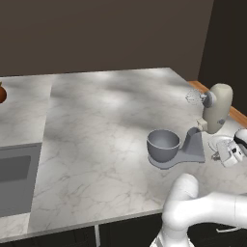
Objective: Add butter and sugar cubes to the stand mixer bowl and then turn on the stand mixer to begin making frosting.
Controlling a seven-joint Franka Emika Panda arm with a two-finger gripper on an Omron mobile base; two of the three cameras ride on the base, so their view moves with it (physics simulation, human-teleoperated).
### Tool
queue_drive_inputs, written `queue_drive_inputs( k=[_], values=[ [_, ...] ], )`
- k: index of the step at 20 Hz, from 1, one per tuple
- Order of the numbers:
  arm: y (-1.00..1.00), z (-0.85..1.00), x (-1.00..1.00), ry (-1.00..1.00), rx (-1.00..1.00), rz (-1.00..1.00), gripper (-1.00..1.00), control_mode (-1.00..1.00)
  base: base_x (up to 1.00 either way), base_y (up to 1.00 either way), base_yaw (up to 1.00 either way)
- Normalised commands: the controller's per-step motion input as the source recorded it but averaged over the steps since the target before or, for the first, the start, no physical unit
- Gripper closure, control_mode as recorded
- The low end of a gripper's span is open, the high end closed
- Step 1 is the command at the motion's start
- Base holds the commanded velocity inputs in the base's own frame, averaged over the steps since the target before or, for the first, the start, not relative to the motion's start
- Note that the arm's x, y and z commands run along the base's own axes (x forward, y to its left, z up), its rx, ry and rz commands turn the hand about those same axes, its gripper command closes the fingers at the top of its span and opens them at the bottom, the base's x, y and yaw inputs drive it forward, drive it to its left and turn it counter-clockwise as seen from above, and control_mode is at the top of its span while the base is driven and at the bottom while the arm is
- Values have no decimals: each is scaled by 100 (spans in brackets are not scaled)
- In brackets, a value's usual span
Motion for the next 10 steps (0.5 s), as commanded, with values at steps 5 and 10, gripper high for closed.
queue_drive_inputs(
  k=[5, 10],
  values=[
    [16, 0, -30, -1, 0, 0, 100, -100, 0, 0, 0],
    [19, 25, -66, -7, 0, 0, 100, -100, 0, 0, 0]
  ],
)
